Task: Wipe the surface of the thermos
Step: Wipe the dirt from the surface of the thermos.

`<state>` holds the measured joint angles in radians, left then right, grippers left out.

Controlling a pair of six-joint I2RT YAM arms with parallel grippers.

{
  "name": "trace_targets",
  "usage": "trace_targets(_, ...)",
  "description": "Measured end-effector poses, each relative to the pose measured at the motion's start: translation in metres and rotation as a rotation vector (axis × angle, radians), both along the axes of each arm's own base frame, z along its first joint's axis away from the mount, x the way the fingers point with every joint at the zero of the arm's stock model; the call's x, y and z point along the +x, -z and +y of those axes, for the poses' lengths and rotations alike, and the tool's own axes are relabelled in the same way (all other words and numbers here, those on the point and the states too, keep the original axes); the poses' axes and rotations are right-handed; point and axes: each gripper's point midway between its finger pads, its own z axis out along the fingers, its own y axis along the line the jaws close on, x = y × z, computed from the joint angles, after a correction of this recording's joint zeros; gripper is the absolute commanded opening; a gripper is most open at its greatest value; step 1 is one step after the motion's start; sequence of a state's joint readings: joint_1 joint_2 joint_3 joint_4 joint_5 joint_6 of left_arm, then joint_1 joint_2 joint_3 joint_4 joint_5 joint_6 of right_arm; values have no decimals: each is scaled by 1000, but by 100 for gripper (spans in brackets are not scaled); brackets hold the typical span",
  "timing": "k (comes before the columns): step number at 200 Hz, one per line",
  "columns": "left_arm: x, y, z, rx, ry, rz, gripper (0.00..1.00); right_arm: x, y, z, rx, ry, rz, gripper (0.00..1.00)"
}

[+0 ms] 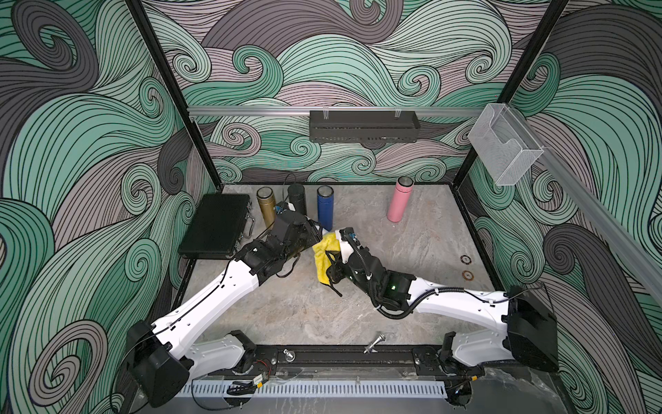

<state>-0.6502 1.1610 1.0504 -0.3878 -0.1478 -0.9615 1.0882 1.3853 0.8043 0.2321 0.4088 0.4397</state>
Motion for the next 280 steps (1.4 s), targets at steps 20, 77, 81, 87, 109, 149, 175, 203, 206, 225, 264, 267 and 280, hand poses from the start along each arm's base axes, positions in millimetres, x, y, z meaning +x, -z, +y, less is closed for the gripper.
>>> trace_targets(20,-1,-2,-4,-12,13,-4,0,-5,31,-23,-66,45,43,0)
trace_targets(77,4,-15,-16,-90,29,-33,0,-3,-15,4,-15,-4,-25,0)
trace_targets(81,5,-15,-18,-96,31,-33,0,-2,-21,11,-2,-14,-34,0)
trace_targets(87,6,-16,-20,-106,34,-33,0,-2,-29,19,16,-26,-47,0)
trace_targets(109,8,-18,-28,-133,52,-27,0,1,-42,39,58,-48,-76,0)
trace_targets(149,7,-15,-32,-134,65,-16,0,1,-22,25,48,2,-57,0)
trace_targets(175,3,-16,-39,-121,114,-30,0,-8,4,-13,-12,64,5,0)
trace_targets(203,0,-20,-45,-77,186,-76,0,-13,10,-63,-25,117,78,0)
trace_targets(206,0,-20,-45,-66,198,-84,0,-12,7,-68,-14,123,84,0)
trace_targets(225,-5,-20,-50,-6,281,-123,0,0,-12,-102,87,153,136,0)
trace_targets(264,-23,-20,-67,112,505,-221,0,25,-53,-134,247,127,237,0)
trace_targets(267,-24,-21,-69,120,520,-231,0,25,-56,-132,253,111,244,0)
trace_targets(280,-28,-23,-71,142,568,-269,0,24,-72,-119,282,34,270,0)
